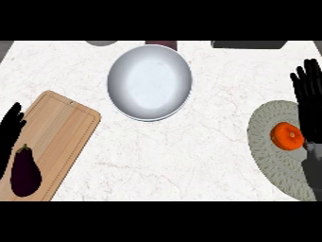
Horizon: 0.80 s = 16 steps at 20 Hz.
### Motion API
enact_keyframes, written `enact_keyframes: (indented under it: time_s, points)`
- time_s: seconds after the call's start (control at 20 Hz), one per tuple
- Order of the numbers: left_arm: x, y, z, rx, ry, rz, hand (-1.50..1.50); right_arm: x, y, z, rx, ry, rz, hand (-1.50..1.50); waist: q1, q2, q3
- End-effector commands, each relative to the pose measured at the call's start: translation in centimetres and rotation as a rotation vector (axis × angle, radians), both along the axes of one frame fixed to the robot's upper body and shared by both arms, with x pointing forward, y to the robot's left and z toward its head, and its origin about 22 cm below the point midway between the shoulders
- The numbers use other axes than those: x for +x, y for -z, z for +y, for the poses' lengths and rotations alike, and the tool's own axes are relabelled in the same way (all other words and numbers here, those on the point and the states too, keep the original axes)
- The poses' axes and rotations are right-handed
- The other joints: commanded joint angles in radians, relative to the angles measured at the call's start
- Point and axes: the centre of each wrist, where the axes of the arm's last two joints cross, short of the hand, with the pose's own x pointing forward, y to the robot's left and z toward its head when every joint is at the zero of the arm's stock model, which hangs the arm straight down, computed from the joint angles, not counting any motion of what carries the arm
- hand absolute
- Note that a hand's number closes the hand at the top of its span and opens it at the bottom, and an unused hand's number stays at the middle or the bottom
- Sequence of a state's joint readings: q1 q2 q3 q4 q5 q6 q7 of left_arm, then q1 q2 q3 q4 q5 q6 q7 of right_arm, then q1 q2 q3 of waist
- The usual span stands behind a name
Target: Pick the squash from the placemat and place it in the bowl
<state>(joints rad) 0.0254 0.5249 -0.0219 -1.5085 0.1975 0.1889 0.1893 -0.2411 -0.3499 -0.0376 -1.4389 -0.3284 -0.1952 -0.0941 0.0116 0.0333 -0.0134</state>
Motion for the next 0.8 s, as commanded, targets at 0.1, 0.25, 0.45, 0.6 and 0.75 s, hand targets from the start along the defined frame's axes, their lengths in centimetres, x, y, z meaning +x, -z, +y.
enact_keyframes:
  time_s: [0.1, 0.25, 0.45, 0.6, 0.75]
  points:
    - [2.5, -2.5, -1.1, -0.035, 0.039, -0.242, 0.0, 1.4, -0.9, 3.6, -0.003, -0.266, -0.042, -1.5, -0.001, -0.031, 0.013]
    - [4.8, -7.1, -2.4, -0.066, 0.106, -0.49, 0.0, 3.1, -3.2, 8.2, 0.015, -0.475, -0.14, -1.5, 0.025, -0.028, 0.013]
    - [4.0, -5.3, -2.8, -0.126, 0.089, -0.454, 0.0, 0.1, 0.8, 4.7, -0.409, 0.1, -0.204, -1.5, -0.025, -0.039, 0.011]
    - [5.0, -5.1, -2.3, -0.139, 0.091, -0.481, 0.0, -1.9, 2.6, 8.9, -0.499, 0.05, -0.263, -1.5, -0.024, -0.035, 0.011]
    - [3.9, -4.8, -1.4, -0.133, 0.096, -0.473, 0.0, -5.2, 1.9, 5.7, -0.597, 0.042, -0.201, -1.5, -0.024, -0.038, 0.012]
